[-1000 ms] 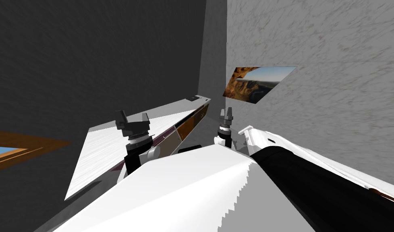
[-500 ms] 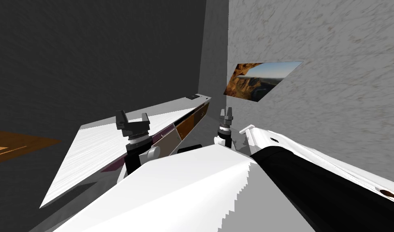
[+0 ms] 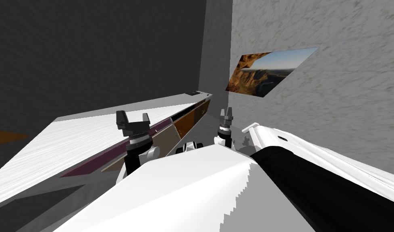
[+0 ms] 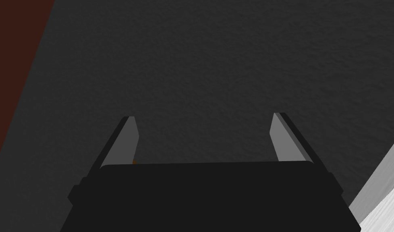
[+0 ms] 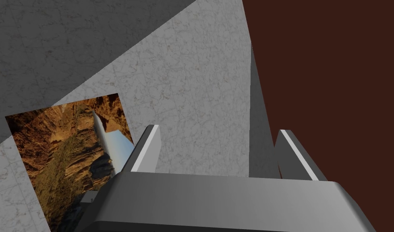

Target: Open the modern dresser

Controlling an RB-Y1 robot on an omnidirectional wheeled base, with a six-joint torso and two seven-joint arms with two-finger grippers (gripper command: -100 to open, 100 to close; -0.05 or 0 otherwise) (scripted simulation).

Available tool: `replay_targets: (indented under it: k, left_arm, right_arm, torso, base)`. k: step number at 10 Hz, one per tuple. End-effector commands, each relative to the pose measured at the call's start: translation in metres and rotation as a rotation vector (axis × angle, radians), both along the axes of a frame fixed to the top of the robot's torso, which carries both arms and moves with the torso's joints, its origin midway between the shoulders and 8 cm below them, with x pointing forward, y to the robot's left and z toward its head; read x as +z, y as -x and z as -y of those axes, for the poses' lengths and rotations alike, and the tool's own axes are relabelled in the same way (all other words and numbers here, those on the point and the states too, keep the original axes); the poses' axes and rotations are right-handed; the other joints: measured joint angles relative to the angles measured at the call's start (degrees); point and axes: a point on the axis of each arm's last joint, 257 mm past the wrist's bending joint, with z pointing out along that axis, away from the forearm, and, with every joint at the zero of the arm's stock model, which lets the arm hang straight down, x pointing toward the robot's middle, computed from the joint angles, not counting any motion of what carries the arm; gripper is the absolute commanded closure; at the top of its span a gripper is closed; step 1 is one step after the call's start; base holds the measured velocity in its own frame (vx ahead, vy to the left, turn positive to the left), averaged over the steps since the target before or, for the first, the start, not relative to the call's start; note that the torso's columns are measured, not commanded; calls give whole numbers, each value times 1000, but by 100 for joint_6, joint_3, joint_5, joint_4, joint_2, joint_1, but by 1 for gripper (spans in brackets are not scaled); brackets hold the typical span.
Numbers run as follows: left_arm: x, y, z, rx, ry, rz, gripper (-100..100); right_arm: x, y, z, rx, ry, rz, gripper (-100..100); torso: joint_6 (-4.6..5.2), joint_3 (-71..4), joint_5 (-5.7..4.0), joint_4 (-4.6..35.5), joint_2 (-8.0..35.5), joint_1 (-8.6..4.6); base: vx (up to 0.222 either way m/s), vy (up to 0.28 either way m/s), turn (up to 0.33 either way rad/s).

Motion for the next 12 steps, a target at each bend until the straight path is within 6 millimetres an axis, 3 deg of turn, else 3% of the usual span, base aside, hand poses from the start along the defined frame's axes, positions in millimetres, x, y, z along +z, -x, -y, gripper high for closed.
replay_targets:
  k: [1,12]
  left_arm:
    - [-7,-3,4,-30,-43,-13,-100]
    - [-84,-15,-15,-86,-1,-68,-100]
  right_arm:
    - [0,0,0,0,0,0,0]
    - [0,0,0,0,0,0,0]
  torso:
    - [0,-114,-2,55,50,-6]
    - [1,-142,0,80,77,2]
  base:
    - [35,-51,44]
    - [110,-114,82]
